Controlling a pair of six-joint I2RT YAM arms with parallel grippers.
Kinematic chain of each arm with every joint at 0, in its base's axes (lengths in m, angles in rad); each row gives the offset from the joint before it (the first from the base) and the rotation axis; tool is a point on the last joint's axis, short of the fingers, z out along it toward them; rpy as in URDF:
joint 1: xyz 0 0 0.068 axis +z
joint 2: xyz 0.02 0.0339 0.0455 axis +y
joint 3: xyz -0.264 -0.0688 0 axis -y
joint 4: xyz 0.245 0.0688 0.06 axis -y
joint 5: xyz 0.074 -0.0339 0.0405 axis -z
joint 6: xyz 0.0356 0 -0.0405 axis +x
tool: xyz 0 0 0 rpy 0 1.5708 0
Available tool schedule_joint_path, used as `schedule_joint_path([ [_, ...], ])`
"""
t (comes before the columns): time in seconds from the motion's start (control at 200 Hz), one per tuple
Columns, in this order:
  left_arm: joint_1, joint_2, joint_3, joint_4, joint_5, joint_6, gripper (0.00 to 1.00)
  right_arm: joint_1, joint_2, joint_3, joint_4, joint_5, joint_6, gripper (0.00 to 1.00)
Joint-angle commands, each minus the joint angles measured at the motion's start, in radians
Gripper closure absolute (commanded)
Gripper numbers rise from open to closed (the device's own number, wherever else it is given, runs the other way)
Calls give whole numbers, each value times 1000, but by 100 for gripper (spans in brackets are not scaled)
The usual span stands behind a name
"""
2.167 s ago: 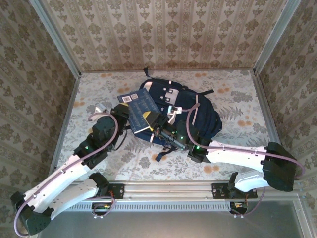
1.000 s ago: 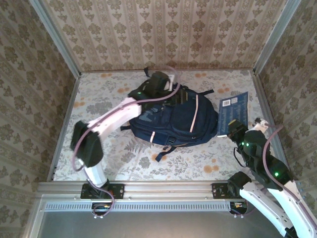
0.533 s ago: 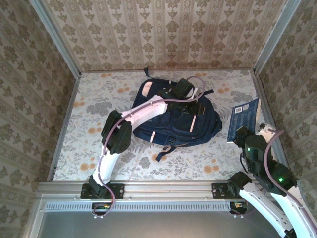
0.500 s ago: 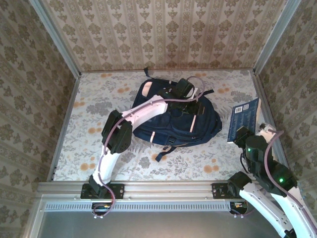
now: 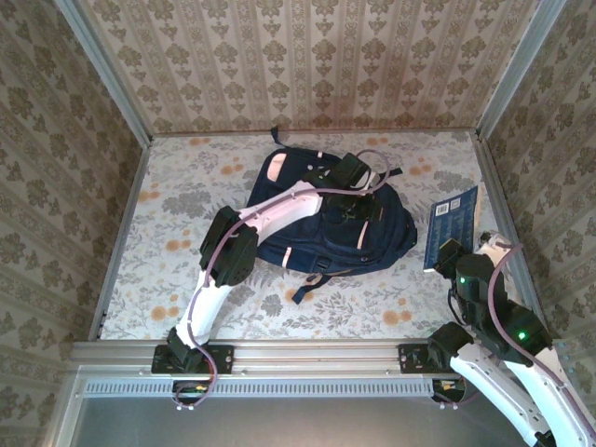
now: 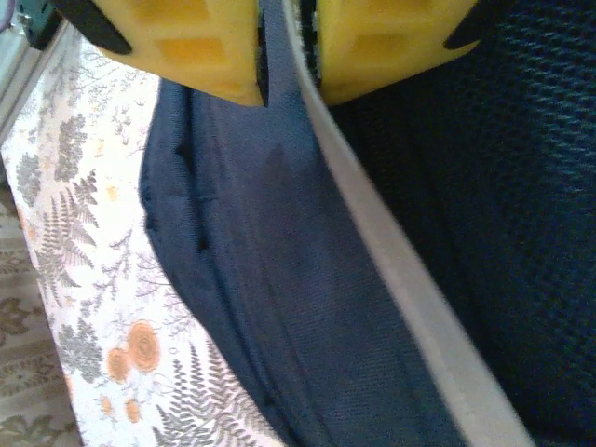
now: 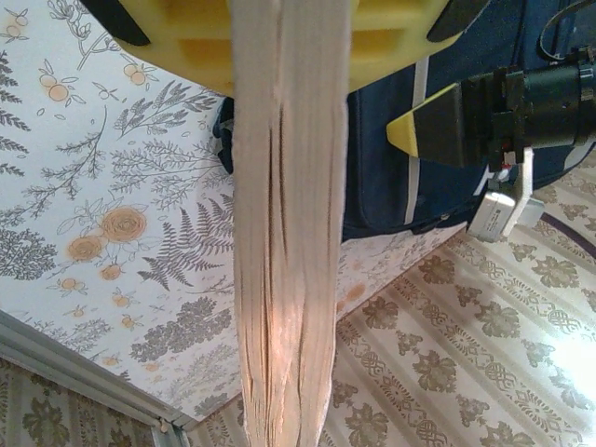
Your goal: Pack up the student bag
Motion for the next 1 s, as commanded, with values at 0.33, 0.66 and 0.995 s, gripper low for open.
schedule_joint_path([
  [0.33, 61, -160, 45, -89, 51, 73, 100, -5, 66, -18, 114, -117, -26, 100],
  [0.66, 168, -393, 62, -288, 167, 172, 100, -61, 249, 95, 83, -133, -72, 100],
  [0.995, 274, -548, -1, -302, 380, 212, 100, -169, 336, 76, 280, -594, -123, 100],
])
